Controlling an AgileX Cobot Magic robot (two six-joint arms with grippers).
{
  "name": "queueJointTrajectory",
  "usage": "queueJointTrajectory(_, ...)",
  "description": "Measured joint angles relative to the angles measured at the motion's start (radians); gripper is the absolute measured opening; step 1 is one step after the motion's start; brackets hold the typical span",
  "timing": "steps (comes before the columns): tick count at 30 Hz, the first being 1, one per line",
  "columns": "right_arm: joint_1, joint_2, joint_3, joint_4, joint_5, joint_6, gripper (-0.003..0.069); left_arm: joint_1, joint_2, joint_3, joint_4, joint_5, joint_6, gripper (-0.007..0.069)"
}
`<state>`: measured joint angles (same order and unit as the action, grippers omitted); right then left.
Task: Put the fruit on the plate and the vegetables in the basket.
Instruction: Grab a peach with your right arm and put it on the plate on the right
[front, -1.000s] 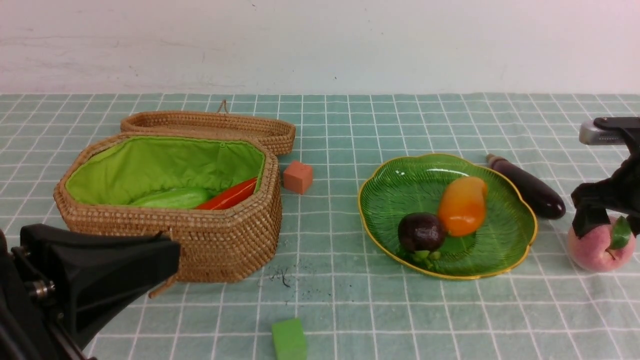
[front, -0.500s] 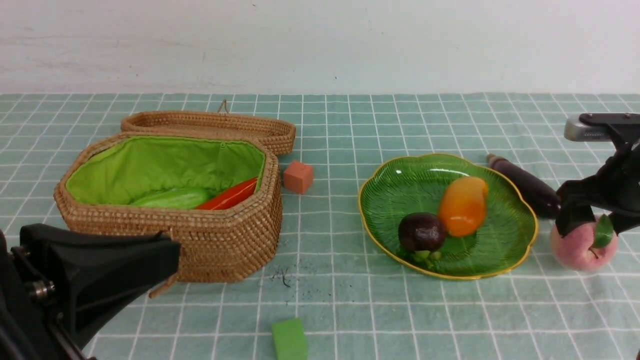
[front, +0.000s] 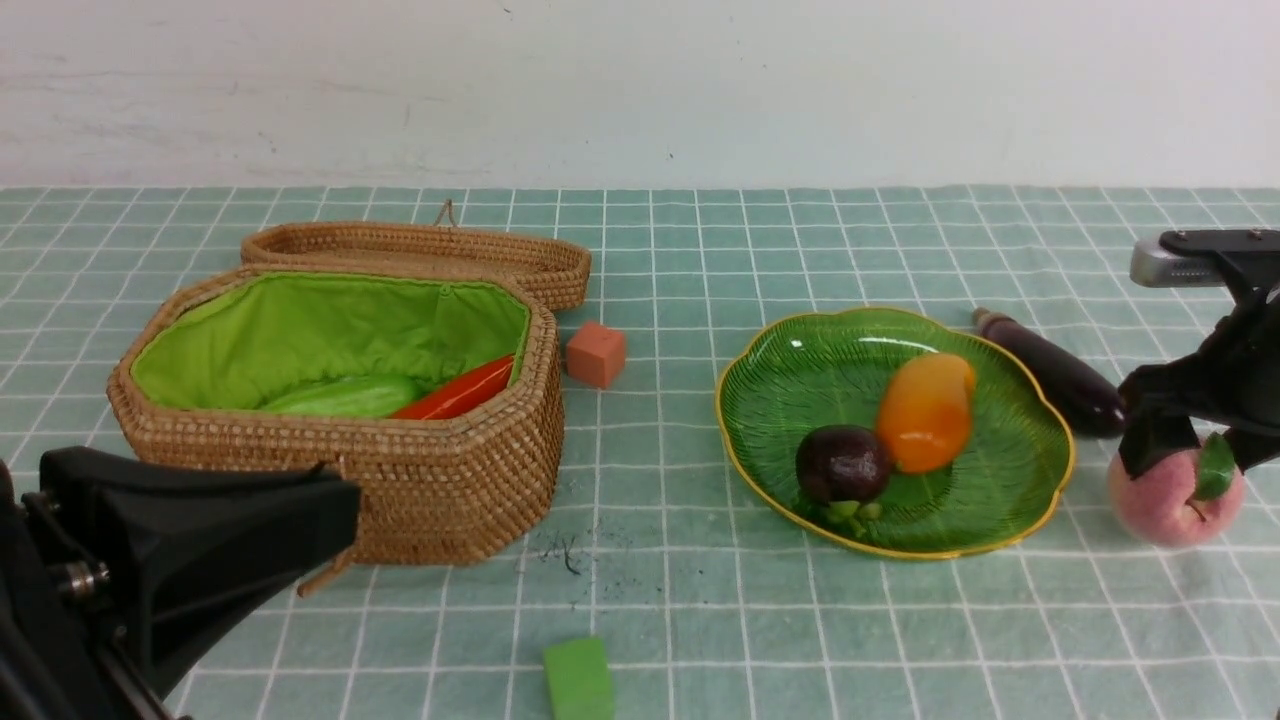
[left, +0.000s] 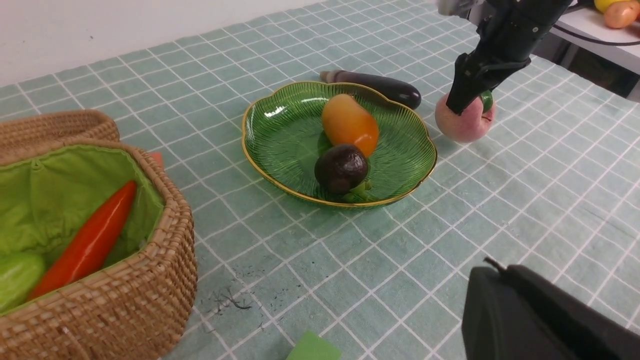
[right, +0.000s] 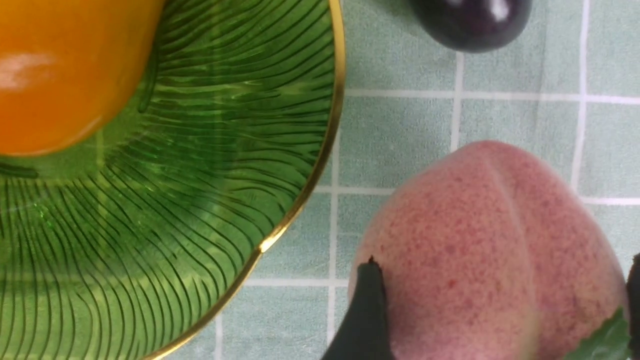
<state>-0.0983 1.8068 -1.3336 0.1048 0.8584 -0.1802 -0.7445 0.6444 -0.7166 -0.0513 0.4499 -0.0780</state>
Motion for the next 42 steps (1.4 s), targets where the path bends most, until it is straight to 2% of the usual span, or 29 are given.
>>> queueJointTrajectory(18, 0.0, -0.001, 0.0, -0.012, 0.009, 0.0, 0.0594, 0.0, 0.0, 0.0, 0.0, 0.0, 0.0, -0.0008)
queueJointTrajectory(24, 0.004, -0.067, 0.0, 0.042, 0.014, 0.0, 0.0594, 0.0, 0.0, 0.0, -0.001, -0.001, 0.0, -0.0006)
queueJointTrajectory(31, 0.117, -0.174, -0.06, 0.215, -0.042, -0.057, 0.0594, 0.0, 0.0, 0.0, -0.001, -0.02, 0.0, -0.0005)
queueJointTrajectory(32, 0.167, -0.16, -0.063, 0.283, -0.096, -0.09, 0.0594, 0.0, 0.0, 0.0, -0.001, -0.02, 0.0, -0.0005)
queueJointTrajectory(33, 0.173, -0.157, -0.063, 0.291, -0.11, -0.099, 0.0594, 0.0, 0.0, 0.0, -0.001, -0.021, 0.0, -0.0005)
queueJointTrajectory(36, 0.275, -0.076, -0.066, 0.405, -0.256, -0.181, 0.0594, 0.0, 0.0, 0.0, -0.001, -0.021, 0.0, -0.0005)
queueJointTrajectory(40, 0.341, 0.031, -0.087, 0.438, -0.362, -0.267, 0.0592, 0.0, 0.0, 0.0, -0.001, -0.021, 0.0, -0.0003)
queueJointTrajectory(42, 0.349, 0.068, -0.106, 0.441, -0.369, -0.268, 0.0597, 0.0, 0.0, 0.0, -0.001, -0.021, 0.0, -0.0002)
